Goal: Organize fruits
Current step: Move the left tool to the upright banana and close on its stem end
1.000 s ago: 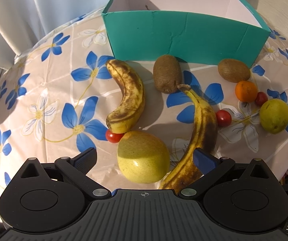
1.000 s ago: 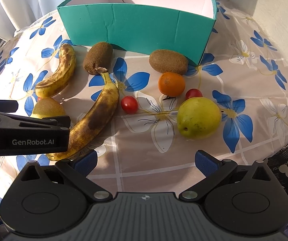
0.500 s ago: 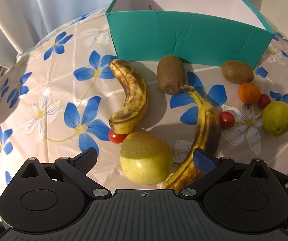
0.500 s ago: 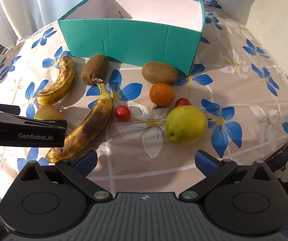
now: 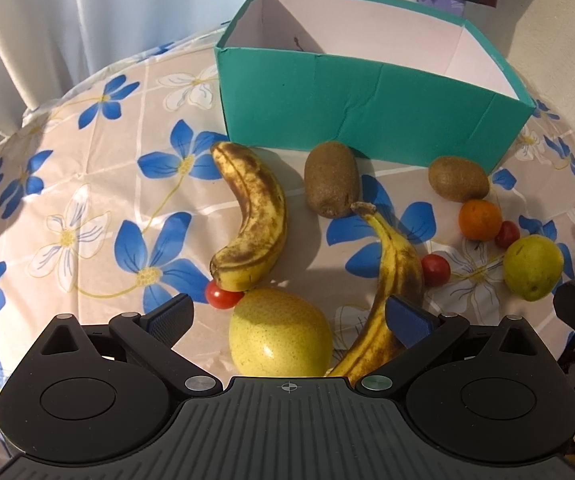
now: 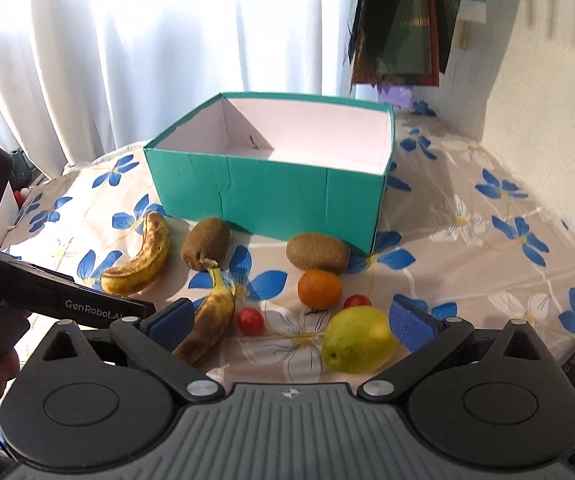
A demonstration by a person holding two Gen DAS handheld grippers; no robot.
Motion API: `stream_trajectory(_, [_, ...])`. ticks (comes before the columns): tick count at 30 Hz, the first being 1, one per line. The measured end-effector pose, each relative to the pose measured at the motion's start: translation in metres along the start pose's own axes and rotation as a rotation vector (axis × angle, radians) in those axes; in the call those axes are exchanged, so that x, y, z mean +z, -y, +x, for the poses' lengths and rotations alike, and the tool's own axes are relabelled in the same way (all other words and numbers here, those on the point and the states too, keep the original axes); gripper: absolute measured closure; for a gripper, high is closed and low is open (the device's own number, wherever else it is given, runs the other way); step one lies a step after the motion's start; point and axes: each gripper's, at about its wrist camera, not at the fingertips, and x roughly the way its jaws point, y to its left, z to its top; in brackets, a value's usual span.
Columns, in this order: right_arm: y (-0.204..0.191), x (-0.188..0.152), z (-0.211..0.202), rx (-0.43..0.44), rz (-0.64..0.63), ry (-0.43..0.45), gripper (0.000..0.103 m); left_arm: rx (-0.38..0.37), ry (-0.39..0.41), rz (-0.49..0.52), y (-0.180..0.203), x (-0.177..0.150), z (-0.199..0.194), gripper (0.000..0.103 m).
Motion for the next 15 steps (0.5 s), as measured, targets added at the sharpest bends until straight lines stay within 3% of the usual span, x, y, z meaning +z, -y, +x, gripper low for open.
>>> stream_trajectory(4, [-0.003, -0.007, -0.009, -0.045, -0.086, 0.131, 0.000, -0.045, 0.029, 0.017, 0.000, -0.005, -0.002, 0.000])
stream_trajectory(10, [0.015, -0.011, -0.012, -0.002, 0.021, 0.164, 0.000, -0.190, 0.158, 0.043, 0.004, -0.012, -0.019, 0.000])
stream_trajectory(15, [0.027, -0.013, -0.012, -0.024, 0.068, 0.176, 0.000, -0.227, 0.127, 0.136, 0.029, -0.008, -0.011, 0.000])
